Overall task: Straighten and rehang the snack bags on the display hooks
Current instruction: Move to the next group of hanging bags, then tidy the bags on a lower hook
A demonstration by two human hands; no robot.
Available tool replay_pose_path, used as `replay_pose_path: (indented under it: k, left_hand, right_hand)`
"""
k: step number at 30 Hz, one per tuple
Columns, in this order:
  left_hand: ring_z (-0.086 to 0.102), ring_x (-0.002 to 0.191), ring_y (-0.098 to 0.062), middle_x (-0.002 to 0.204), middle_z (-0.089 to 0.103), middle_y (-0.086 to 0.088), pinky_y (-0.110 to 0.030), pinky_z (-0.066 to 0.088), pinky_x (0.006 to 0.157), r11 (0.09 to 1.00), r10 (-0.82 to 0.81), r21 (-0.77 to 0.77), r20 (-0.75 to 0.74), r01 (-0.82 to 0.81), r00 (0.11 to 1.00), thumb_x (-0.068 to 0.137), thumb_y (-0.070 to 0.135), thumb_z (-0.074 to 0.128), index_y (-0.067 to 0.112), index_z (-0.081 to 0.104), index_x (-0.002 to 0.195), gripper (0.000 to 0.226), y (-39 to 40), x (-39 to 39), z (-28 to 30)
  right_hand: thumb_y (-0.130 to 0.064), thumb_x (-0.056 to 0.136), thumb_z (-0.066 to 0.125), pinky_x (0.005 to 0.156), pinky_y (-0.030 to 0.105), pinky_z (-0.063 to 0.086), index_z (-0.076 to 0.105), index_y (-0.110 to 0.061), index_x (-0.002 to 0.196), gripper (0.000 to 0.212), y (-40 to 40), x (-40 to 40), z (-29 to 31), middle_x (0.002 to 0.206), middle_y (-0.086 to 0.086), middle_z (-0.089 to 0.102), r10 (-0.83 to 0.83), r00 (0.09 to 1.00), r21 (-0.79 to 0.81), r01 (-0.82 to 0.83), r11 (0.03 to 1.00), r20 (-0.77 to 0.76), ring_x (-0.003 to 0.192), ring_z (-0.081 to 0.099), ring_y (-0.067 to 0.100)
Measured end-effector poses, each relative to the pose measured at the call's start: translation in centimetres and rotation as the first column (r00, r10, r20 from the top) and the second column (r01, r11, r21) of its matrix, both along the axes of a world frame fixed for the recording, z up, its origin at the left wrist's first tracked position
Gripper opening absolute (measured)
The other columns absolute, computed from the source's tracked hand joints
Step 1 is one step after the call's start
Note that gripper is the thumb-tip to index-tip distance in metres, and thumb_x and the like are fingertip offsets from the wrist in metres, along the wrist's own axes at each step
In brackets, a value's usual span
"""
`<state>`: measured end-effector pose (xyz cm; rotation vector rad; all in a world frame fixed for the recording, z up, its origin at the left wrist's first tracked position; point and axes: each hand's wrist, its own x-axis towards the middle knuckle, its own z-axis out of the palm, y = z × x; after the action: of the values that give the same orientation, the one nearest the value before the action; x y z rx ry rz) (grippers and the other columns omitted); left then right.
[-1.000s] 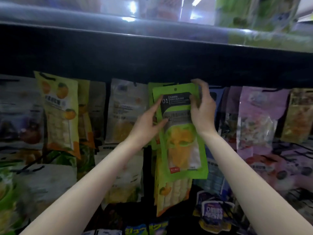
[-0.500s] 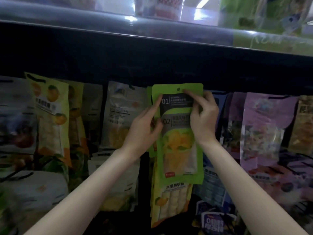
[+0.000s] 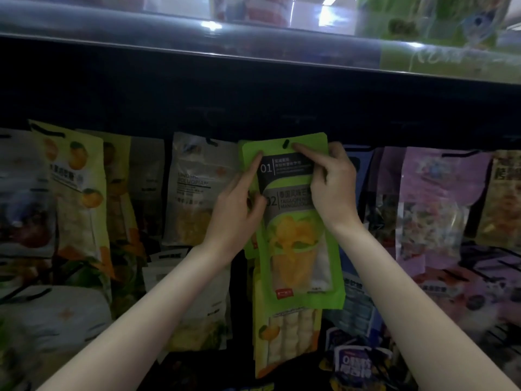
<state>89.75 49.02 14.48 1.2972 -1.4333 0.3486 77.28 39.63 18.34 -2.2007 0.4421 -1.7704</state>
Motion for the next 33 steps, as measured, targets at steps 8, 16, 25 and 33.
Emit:
replay_pose_path:
  k: [8, 16, 25, 33]
  left_hand:
    - [0.021, 0.138, -0.029, 0.151, 0.019, -0.009, -0.04, 0.024, 0.113, 0.87, 0.212, 0.455, 0.0, -0.189, 0.977, 0.094, 0.023, 0.05, 0.033, 0.024, 0.145, 0.058, -0.9, 2.1, 0.3]
    - [0.048, 0.104, -0.009, 0.118, 0.044, 0.002, -0.002, 0.033, 0.084, 0.912, 0.31, 0.305, -0.074, -0.275, 0.948, 0.091, 0.003, 0.051, 0.011, 0.058, 0.121, 0.032, 6.6, 6.5, -5.8]
    - [0.055, 0.097, -0.015, 0.121, 0.052, -0.006, -0.023, 0.042, 0.083, 0.831, 0.421, 0.478, -0.209, -0.283, 0.883, 0.094, 0.004, 0.045, 0.015, 0.057, 0.122, 0.033, 12.2, 9.5, -12.2]
    - [0.056, 0.091, -0.013, 0.116, 0.054, -0.004, -0.023, 0.041, 0.077, 0.829, 0.42, 0.485, -0.214, -0.277, 0.882, 0.093, 0.005, 0.047, 0.016, 0.058, 0.121, 0.032, 13.4, 9.6, -13.7]
  right_hand:
    - [0.0, 0.093, 0.047, 0.101, 0.046, 0.04, 0.026, -0.021, 0.148, 0.063, -1.7, 3.0, -0.9, 0.144, 0.018, 0.017, -0.222, 0.835, 0.008, 0.261, 0.965, -0.503, 0.13, 0.03, 0.038]
    - [-0.006, 0.092, 0.049, 0.116, 0.03, 0.015, 0.053, -0.012, 0.125, 0.035, 5.2, 4.4, -7.9, 0.142, 0.007, 0.027, -0.023, 0.922, 0.14, 0.084, 0.987, -0.387, 0.139, 0.016, 0.023]
    - [-0.006, 0.091, 0.052, 0.094, 0.035, 0.044, 0.03, -0.017, 0.141, 0.056, 4.8, 9.7, -18.6, 0.136, 0.009, 0.041, 0.374, 0.646, 0.507, 0.023, 0.862, -0.665, 0.122, 0.044, 0.027]
    - [-0.021, 0.095, 0.053, 0.058, 0.021, 0.035, 0.064, -0.009, 0.075, 0.026, 5.2, 10.0, -20.0, 0.079, 0.006, 0.058, 0.431, 0.697, 0.584, -0.021, 0.812, -0.574, 0.071, 0.053, 0.014]
